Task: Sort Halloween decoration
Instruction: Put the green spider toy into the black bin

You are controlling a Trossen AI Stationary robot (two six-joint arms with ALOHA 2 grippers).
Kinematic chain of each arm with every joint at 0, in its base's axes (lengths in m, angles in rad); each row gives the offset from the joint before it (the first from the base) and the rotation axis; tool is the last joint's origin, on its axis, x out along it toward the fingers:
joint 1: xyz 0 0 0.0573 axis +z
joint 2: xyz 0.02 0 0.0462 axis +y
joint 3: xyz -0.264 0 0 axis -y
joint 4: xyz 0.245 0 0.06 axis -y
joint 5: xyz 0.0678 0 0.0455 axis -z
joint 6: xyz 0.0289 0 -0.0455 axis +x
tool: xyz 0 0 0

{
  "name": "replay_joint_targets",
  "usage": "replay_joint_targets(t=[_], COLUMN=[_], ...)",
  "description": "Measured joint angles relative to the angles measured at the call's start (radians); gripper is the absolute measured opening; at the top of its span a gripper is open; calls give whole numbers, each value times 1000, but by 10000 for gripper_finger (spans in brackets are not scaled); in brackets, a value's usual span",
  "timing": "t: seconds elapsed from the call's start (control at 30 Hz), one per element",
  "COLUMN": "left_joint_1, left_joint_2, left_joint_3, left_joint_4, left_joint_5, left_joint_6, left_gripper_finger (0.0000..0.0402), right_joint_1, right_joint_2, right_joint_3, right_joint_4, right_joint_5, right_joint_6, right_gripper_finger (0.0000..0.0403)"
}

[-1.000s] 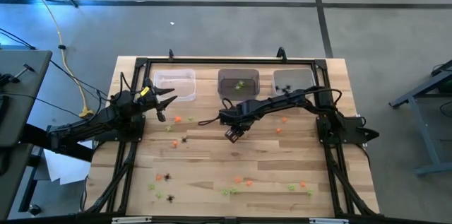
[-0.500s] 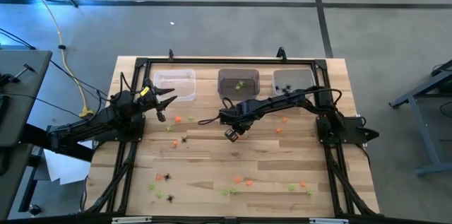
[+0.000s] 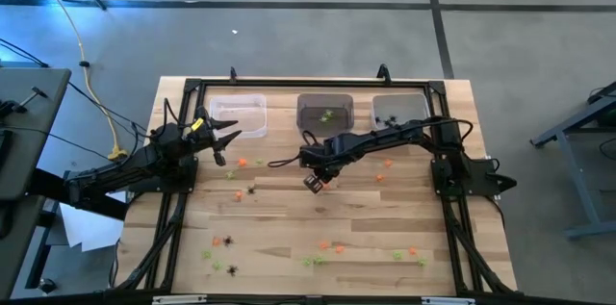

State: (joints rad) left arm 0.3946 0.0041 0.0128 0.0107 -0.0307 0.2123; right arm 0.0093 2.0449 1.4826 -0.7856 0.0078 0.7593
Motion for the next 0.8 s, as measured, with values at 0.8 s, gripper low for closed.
replay_joint_targets(t=[0.8], left_joint_1=[0], left_joint_2=[0], left_joint_3=[0], left_joint_4=[0], left_joint_5=[0], left_joint_6=[0], left_gripper_finger=[131], right_joint_1=[-3], right_joint_2=[-205], right_joint_3=[1], right_joint_4=[-109], right_joint_5=[127], right_joint_6=[-27], right_gripper_finger=[47])
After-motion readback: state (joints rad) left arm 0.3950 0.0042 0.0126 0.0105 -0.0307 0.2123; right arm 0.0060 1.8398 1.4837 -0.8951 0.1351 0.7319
